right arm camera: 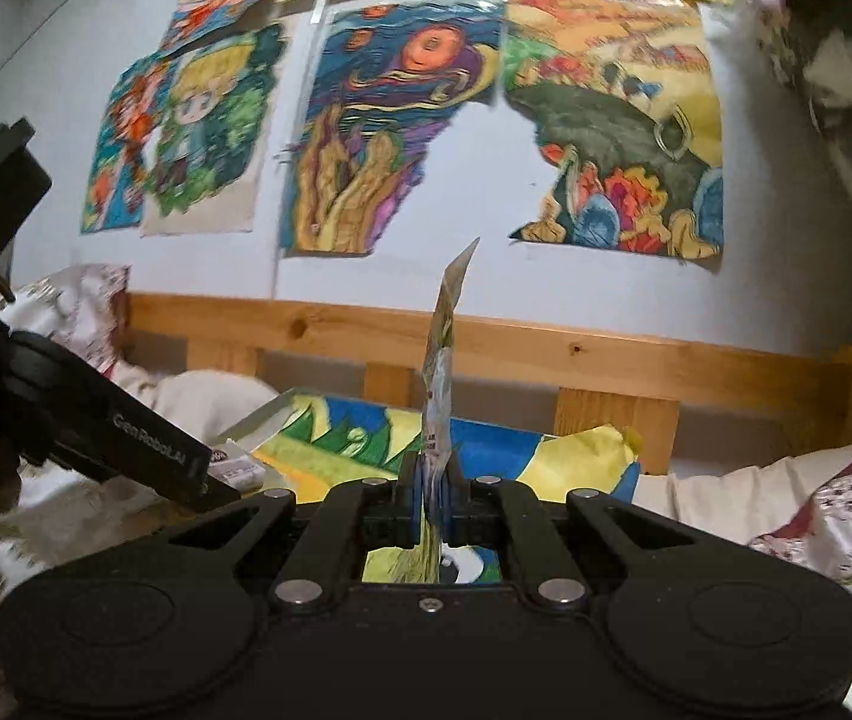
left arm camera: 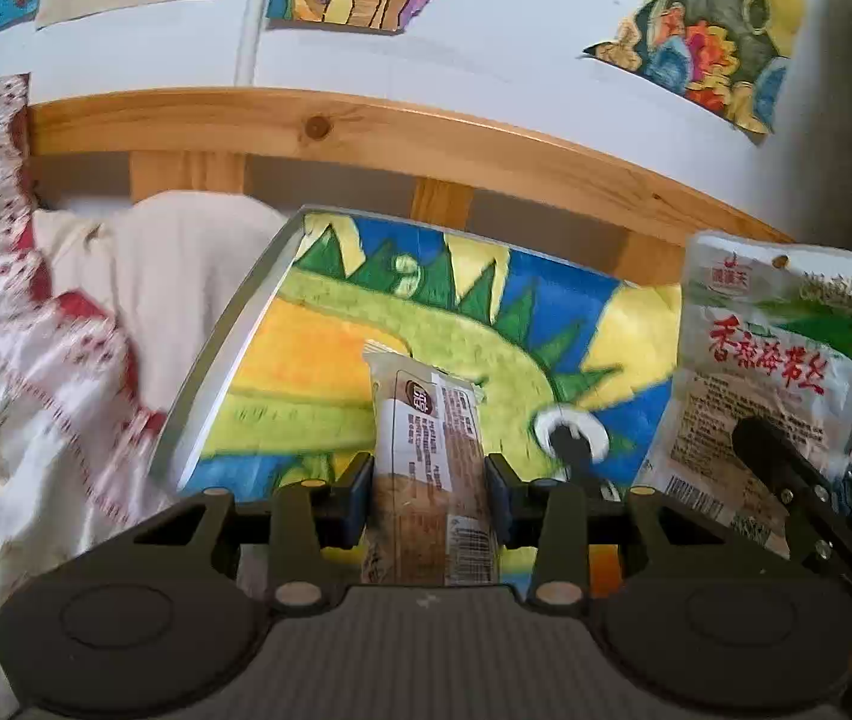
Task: Organize snacks
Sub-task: 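Carry the bread roll over the grey tray with the left tool and release it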
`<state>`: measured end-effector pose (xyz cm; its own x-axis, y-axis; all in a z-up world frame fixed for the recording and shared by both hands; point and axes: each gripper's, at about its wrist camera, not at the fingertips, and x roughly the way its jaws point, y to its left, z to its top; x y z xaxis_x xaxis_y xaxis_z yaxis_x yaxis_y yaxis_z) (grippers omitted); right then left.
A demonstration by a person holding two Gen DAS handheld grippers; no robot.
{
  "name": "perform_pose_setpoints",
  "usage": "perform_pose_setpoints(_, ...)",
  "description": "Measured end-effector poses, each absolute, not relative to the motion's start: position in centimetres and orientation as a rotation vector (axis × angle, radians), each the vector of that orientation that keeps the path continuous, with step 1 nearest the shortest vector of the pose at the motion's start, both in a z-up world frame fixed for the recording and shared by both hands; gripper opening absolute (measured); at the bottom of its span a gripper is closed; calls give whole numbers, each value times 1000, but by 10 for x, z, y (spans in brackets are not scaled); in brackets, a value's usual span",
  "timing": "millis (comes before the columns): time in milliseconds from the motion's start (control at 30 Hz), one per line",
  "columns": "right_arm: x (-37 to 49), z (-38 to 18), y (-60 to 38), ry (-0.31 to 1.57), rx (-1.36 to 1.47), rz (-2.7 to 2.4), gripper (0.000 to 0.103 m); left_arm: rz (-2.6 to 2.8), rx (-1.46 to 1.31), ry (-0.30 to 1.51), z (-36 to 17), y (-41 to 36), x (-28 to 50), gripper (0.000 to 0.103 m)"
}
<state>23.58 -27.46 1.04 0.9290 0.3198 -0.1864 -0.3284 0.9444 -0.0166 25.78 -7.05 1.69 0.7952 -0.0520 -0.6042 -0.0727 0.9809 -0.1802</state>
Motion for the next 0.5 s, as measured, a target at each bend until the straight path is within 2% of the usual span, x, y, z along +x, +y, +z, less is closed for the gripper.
perform_pose_setpoints(267, 312, 2, -286, 189, 111, 363, 5, 34, -186, 636, 8, -79, 327, 43)
perform_pose_setpoints(500, 371, -4, -283, 298, 186, 458, 5, 64, -216, 565, -3, -73, 365, 43)
